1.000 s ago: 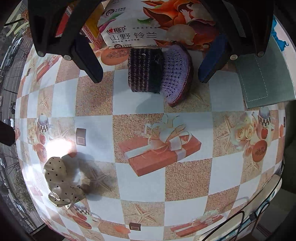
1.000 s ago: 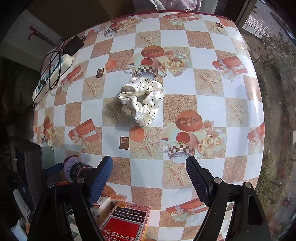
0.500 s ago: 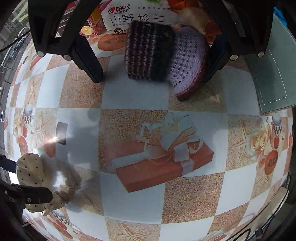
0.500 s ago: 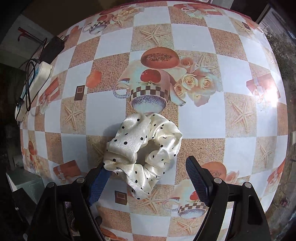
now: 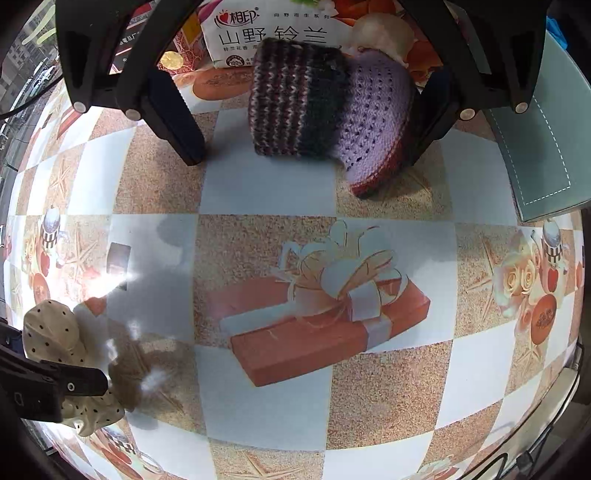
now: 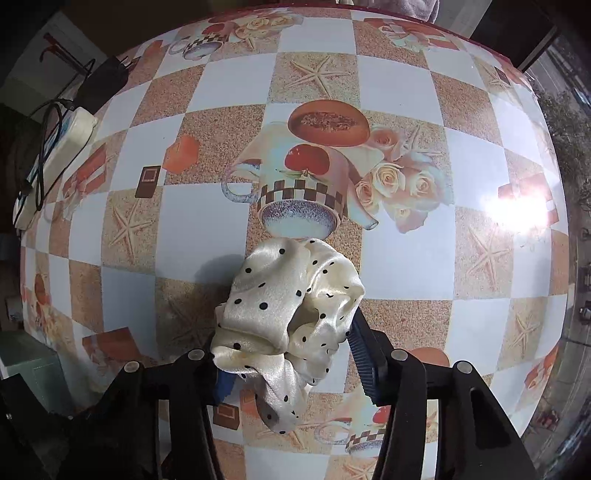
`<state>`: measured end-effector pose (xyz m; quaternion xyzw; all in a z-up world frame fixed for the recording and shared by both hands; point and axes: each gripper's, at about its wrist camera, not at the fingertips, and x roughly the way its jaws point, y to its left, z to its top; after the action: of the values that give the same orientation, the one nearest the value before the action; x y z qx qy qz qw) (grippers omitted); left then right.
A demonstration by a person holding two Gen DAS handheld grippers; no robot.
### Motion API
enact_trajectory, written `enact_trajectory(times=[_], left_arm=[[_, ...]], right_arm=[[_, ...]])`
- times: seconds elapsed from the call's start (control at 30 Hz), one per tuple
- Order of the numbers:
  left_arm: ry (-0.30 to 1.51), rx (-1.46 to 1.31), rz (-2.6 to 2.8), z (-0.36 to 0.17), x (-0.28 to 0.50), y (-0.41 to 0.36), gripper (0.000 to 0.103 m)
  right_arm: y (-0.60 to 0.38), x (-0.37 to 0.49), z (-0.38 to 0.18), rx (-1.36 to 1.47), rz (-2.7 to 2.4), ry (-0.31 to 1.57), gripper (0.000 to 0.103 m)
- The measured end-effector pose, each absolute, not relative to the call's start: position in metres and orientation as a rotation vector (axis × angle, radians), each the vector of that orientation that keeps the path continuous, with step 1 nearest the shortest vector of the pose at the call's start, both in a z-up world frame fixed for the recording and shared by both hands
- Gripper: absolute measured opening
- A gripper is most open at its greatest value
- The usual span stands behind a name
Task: Organize soft objects
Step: 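Grasp the purple knit hat with the left tool while the right tool grasps the polka-dot scrunchie, then carry the knit hat and scrunchie over the white box with both tools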
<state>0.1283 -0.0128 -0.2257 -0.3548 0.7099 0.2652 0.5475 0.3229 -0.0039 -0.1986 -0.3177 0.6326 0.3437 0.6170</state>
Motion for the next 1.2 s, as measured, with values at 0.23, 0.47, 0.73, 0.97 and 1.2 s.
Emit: enact_trajectory(times=[0.23, 0.47, 0.73, 0.97, 1.2], left_arm=[[1.647, -0.843, 0.648, -0.223, 0.131, -0.006, 0.087], [1.561, -0.704, 0.614, -0.194, 0.145, -0.012, 0.059], [1.476, -0.534, 0.597, -0.148, 0.168, -0.021, 0.059], [1.41, -0.423, 0.512, -0.105, 0.209, -0.048, 0.059], [1.357, -0.314, 0.39, -0.069, 0.228, -0.09, 0.059]], right_arm=[[-0.025, 0.332, -0.179, -0.659, 0.811, 1.472, 0.023], [-0.058, 0.346, -0.155, -0.552, 0.798, 1.485, 0.023], [-0.109, 0.351, -0.128, -0.488, 0.769, 1.481, 0.023], [-0.155, 0.346, -0.109, -0.423, 0.702, 1.475, 0.023], [-0.214, 0.338, -0.085, -0.35, 0.622, 1.466, 0.023]])
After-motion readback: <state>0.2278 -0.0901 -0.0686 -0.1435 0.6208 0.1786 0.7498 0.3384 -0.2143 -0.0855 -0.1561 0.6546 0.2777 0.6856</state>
